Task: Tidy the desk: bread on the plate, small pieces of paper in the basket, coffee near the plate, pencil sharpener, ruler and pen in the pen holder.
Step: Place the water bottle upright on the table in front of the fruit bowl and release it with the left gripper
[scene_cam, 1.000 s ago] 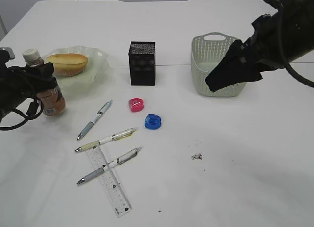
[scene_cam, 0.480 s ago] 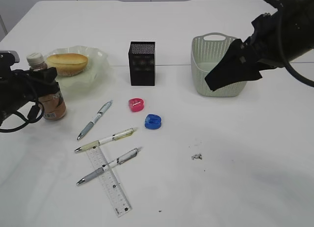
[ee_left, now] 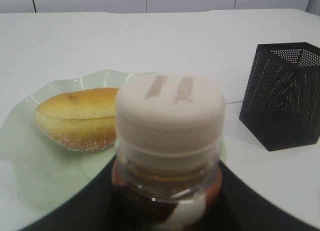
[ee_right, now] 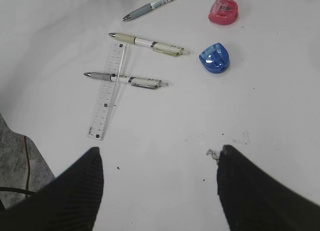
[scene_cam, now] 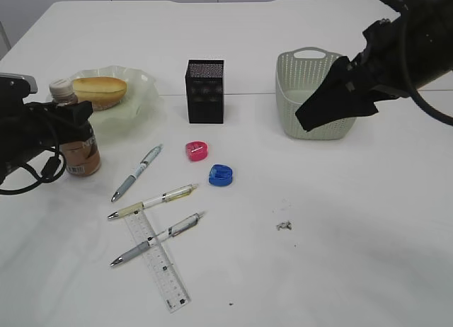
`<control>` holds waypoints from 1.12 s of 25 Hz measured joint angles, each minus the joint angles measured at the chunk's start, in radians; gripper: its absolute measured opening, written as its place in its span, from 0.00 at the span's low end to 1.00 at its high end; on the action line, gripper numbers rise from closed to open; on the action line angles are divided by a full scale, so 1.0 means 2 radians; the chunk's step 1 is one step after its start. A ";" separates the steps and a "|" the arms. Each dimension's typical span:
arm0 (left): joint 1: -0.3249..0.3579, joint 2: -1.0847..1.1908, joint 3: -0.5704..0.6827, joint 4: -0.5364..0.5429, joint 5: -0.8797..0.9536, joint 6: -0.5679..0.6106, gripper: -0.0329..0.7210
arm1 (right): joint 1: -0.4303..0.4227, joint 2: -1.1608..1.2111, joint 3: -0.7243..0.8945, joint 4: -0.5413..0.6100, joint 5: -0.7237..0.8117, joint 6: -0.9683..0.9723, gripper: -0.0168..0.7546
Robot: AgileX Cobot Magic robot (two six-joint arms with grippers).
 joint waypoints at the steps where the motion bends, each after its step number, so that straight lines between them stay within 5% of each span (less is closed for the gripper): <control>1: 0.000 0.000 0.000 0.000 0.000 0.001 0.47 | 0.000 0.000 0.000 0.000 0.000 -0.001 0.70; 12: 0.000 0.000 -0.003 0.013 0.007 0.003 0.71 | 0.000 0.000 0.000 0.000 0.000 -0.001 0.70; 28: 0.000 -0.053 -0.003 0.013 0.028 0.016 0.73 | 0.000 0.000 0.000 0.000 0.000 -0.002 0.70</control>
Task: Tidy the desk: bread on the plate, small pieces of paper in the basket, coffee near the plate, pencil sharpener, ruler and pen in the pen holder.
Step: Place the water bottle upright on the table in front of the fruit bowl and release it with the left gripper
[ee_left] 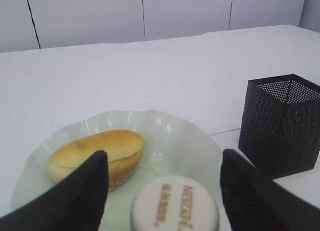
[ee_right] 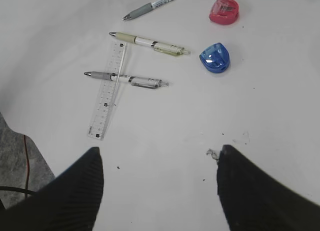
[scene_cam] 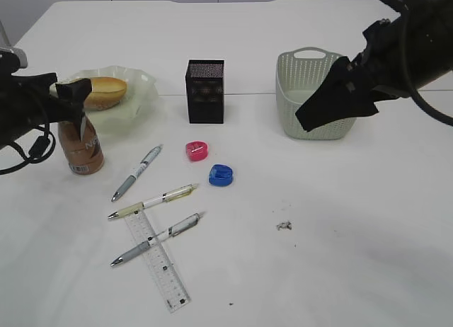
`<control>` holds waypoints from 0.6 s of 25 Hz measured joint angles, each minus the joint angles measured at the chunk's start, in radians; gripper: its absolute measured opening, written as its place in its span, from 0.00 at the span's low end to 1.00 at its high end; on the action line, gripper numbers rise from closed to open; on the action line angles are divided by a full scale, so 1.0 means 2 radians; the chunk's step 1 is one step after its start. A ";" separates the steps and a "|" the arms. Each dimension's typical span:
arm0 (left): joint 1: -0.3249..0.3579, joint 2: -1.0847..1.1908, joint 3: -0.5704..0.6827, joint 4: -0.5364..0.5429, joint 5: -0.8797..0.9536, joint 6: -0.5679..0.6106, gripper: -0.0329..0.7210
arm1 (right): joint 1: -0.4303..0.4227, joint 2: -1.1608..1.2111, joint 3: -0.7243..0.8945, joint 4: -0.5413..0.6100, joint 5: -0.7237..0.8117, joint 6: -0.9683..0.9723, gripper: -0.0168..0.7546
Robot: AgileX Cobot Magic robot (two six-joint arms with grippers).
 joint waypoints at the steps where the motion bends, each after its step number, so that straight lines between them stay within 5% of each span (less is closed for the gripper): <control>1: 0.000 -0.006 0.000 0.000 0.014 0.000 0.73 | 0.000 0.000 0.000 0.000 0.000 0.000 0.70; 15: 0.000 -0.176 0.000 -0.012 0.220 -0.012 0.72 | 0.000 0.000 0.000 0.000 0.028 0.000 0.70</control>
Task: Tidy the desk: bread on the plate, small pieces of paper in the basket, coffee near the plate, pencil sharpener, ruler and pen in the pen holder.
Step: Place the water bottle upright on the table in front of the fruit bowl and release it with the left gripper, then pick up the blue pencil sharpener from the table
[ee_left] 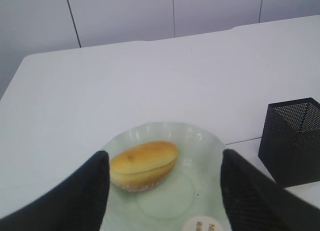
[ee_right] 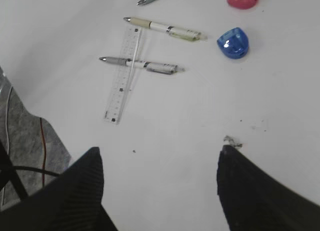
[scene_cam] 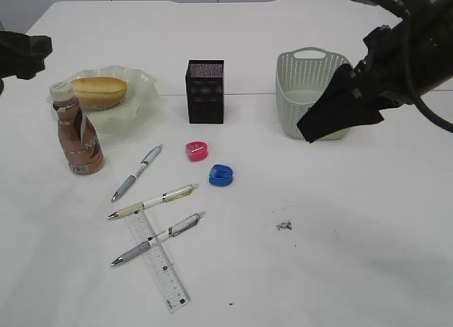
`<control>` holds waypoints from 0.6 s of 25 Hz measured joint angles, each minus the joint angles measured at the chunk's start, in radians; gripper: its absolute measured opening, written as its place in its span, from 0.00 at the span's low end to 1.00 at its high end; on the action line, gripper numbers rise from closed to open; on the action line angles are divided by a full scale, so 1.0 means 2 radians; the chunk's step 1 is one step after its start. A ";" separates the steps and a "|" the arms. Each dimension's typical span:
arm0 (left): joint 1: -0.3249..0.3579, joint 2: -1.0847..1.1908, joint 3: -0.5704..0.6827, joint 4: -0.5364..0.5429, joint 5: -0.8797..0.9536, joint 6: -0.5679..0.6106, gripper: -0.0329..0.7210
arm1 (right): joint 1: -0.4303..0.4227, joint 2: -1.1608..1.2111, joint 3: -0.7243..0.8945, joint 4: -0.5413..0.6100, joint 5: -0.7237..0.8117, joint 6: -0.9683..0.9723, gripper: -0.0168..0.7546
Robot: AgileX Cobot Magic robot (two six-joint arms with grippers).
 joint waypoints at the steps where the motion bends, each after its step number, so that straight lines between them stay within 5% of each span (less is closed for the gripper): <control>1: 0.000 -0.013 0.000 -0.005 0.026 -0.007 0.72 | 0.000 0.000 0.000 0.000 0.008 0.000 0.70; 15: 0.000 -0.231 -0.040 -0.073 0.491 -0.037 0.64 | 0.000 0.000 -0.001 0.013 0.065 0.024 0.70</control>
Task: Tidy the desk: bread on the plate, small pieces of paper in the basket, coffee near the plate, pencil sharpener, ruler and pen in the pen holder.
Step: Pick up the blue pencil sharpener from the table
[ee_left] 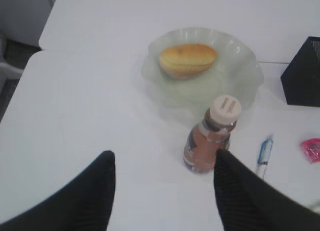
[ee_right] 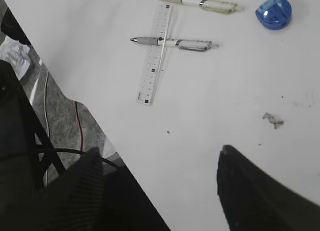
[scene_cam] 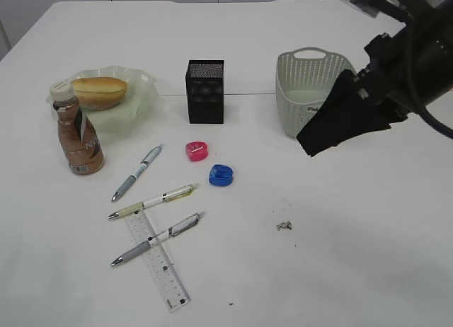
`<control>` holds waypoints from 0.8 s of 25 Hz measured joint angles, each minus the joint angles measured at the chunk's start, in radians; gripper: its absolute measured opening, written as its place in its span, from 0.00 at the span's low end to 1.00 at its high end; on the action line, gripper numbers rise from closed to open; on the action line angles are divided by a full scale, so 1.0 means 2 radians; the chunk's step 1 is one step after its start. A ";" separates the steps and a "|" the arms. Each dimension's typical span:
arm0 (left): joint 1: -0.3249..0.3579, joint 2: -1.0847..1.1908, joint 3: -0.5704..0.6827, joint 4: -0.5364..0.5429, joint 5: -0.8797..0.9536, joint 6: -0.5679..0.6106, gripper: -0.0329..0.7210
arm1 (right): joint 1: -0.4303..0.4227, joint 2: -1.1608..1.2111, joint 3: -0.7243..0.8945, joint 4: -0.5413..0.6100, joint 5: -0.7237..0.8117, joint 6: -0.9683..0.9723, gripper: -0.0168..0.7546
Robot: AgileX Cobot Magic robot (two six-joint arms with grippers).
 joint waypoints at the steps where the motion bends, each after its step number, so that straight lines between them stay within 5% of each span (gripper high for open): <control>1: 0.000 -0.010 -0.007 -0.005 0.029 0.000 0.64 | 0.000 0.000 0.000 -0.004 0.000 0.012 0.70; 10: 0.000 -0.053 -0.091 -0.043 0.331 0.000 0.63 | 0.000 0.000 -0.005 -0.064 0.003 0.193 0.70; 20: 0.000 -0.053 -0.101 -0.107 0.410 0.000 0.61 | 0.000 0.000 -0.048 -0.110 0.004 0.312 0.70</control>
